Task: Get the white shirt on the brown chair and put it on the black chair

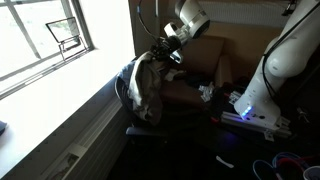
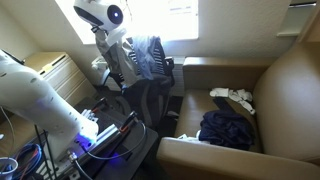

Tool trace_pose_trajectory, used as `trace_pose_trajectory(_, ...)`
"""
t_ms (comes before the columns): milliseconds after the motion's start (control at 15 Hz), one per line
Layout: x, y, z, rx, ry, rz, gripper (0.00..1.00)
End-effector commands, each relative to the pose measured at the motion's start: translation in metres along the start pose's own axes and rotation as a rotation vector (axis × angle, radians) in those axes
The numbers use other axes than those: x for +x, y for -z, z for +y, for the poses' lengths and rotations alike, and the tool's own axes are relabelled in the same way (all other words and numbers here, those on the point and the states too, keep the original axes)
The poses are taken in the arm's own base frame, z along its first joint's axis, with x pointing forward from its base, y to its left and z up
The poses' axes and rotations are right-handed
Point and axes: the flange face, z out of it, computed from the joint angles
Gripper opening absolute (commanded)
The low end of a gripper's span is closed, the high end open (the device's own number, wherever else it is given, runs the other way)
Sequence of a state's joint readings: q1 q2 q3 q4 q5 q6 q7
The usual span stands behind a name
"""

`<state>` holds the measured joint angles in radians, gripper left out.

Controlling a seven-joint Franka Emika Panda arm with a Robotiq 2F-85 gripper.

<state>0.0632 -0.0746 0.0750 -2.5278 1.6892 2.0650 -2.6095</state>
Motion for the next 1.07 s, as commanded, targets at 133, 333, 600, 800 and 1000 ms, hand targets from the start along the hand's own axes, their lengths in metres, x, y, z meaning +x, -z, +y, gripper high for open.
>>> trace_pose_trajectory(133,0.011,0.005,0.029,0.031,0.186,-0.252,0.02)
trace_pose_trajectory(333,0.020,-0.008,0.042,0.051,0.300,-0.375,0.02)
trace_pose_trajectory(600,0.071,-0.010,0.049,-0.023,0.431,-0.427,0.02)
trace_pose_trajectory(800,0.078,-0.018,0.051,-0.029,0.408,-0.380,0.11)
trace_pose_trajectory(1000,0.107,-0.021,0.055,-0.070,0.421,-0.335,0.31)
